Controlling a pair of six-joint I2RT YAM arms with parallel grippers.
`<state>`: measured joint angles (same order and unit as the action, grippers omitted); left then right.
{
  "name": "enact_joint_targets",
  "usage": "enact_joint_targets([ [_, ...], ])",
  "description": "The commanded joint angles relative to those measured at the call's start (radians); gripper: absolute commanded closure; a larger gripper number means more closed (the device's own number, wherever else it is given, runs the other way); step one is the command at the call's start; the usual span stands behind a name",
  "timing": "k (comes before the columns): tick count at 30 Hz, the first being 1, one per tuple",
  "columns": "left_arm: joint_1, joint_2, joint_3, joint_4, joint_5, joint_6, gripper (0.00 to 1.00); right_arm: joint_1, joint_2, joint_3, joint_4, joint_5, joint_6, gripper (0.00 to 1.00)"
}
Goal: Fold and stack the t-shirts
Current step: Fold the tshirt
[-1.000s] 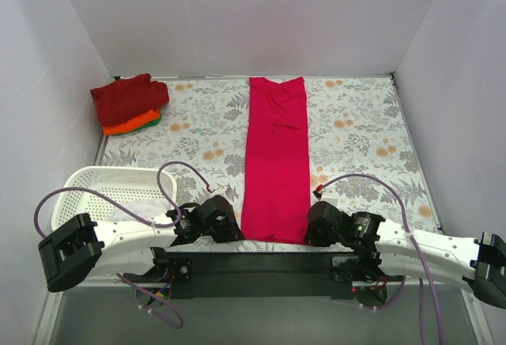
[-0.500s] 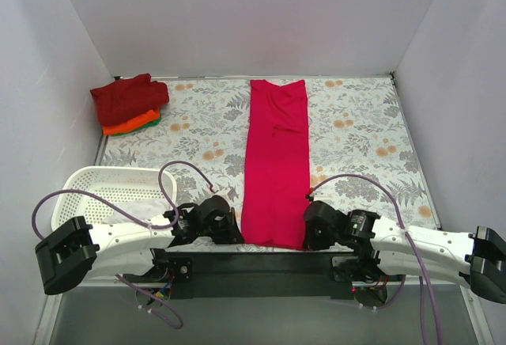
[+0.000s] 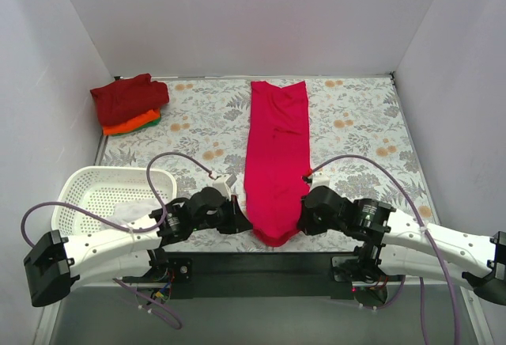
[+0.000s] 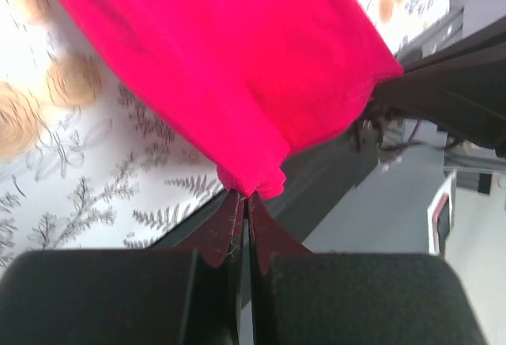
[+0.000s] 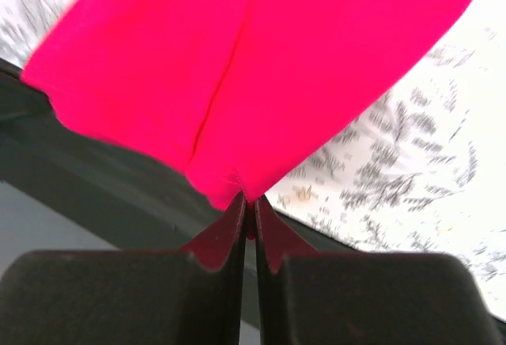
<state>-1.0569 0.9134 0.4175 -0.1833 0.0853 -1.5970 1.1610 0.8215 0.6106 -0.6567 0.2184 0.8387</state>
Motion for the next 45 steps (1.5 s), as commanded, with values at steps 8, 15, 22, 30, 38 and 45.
enact_joint_targets([
  [8,0.081,0.12,0.136,0.172,-0.161,0.156,1.0,-0.013,0.062,0.13,-0.004,0.381,-0.147,0.99],
  [15,0.193,0.294,0.182,0.31,-0.05,0.25,1.0,-0.173,0.152,0.066,0.271,0.337,-0.338,0.99],
  [22,0.331,0.502,0.237,0.438,0.007,0.27,1.0,-0.375,0.367,0.064,0.561,0.216,-0.516,0.99],
  [30,0.409,0.717,0.378,0.49,0.062,0.287,1.0,-0.477,0.582,0.173,0.648,0.168,-0.599,0.99],
  [38,0.486,0.837,0.527,0.467,0.085,0.305,1.0,-0.567,0.656,0.247,0.684,0.147,-0.632,0.99],
  [45,0.544,0.956,0.668,0.458,0.135,0.324,1.0,-0.644,0.749,0.354,0.7,0.107,-0.673,0.99],
])
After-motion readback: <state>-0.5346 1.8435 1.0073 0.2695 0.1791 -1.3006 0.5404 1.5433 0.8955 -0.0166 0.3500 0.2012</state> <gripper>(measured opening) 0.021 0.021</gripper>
